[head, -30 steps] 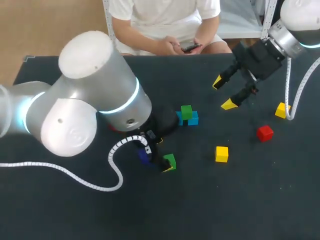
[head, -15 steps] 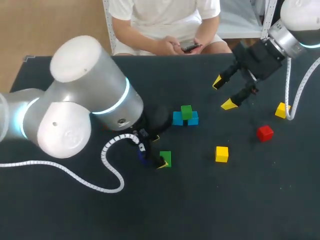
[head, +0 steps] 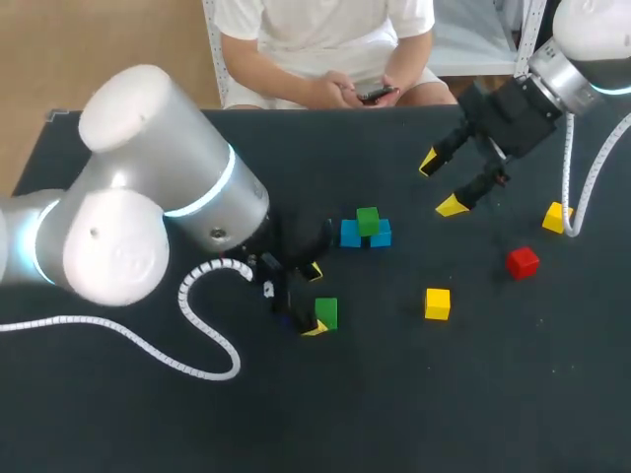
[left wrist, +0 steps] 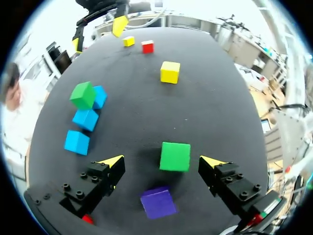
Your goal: Place the blue cubes, place green cubes on the blue cubes, place the yellow cubes on the green cubes, then place the red cubes on the yellow cubes, and place purple cube on the red cubes.
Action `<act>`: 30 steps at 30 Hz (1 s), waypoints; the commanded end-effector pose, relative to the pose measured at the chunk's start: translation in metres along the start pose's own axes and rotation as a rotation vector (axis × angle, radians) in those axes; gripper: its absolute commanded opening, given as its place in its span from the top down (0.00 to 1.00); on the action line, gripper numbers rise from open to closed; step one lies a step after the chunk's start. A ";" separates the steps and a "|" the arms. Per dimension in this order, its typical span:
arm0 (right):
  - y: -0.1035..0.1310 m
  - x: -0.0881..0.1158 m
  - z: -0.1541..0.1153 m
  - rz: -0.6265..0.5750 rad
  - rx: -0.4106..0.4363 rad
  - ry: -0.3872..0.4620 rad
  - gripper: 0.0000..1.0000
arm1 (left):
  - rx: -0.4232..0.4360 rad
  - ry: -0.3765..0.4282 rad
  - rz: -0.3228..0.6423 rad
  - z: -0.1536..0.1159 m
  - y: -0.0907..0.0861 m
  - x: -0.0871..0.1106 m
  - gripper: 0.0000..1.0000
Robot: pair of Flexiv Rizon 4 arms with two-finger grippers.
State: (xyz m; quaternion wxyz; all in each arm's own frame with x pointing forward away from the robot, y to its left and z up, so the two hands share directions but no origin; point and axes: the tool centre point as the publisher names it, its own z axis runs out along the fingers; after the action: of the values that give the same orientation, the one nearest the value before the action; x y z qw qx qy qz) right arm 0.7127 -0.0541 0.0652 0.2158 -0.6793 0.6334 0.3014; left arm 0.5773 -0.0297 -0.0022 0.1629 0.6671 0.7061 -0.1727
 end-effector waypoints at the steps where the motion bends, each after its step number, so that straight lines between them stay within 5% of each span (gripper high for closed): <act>1: 0.001 0.000 0.000 0.000 0.002 -0.001 0.00 | 0.067 0.011 0.011 0.000 0.013 0.001 0.00; 22: 0.001 0.000 0.000 0.000 0.002 -0.001 0.00 | 0.066 0.087 0.009 -0.002 0.008 -0.007 0.00; 30: 0.001 0.000 0.000 0.000 0.002 -0.001 0.00 | 0.067 0.133 -0.092 0.001 0.005 -0.005 0.00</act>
State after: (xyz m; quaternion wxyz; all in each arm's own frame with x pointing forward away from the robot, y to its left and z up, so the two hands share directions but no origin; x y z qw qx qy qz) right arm 0.7127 -0.0540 0.0652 0.2158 -0.6793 0.6333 0.3015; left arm 0.5800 -0.0316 0.0019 0.0887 0.6527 0.7347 -0.1622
